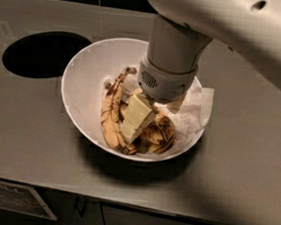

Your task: Pick banana from white bowl

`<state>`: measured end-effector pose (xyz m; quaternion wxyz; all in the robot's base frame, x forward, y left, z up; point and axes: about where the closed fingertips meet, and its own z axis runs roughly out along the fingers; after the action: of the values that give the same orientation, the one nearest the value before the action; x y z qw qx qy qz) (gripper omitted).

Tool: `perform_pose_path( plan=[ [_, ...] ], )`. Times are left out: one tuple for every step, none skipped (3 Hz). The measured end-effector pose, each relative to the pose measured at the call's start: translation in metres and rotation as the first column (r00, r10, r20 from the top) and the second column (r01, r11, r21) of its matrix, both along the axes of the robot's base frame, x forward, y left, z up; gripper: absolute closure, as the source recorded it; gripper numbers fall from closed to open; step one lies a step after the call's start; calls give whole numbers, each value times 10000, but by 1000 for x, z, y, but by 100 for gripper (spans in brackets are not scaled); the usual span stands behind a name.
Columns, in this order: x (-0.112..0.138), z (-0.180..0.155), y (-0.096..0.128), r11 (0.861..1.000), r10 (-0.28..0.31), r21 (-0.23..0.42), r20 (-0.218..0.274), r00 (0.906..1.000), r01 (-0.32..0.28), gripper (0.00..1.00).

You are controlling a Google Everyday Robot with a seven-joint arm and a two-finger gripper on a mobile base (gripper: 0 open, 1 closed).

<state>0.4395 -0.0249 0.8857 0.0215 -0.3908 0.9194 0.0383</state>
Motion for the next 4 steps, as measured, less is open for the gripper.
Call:
perform_pose_path(
  plan=[
    [0,0,0,10000,7,-5,-3,10000,-7,23],
    [0,0,-2,9999,-25,-104,20,10000,25,39],
    [1,1,-5,9999,-63,-155,71,10000,64,40],
    [1,2,-6,9998,-82,-195,91,9999,83,38]
  ],
)
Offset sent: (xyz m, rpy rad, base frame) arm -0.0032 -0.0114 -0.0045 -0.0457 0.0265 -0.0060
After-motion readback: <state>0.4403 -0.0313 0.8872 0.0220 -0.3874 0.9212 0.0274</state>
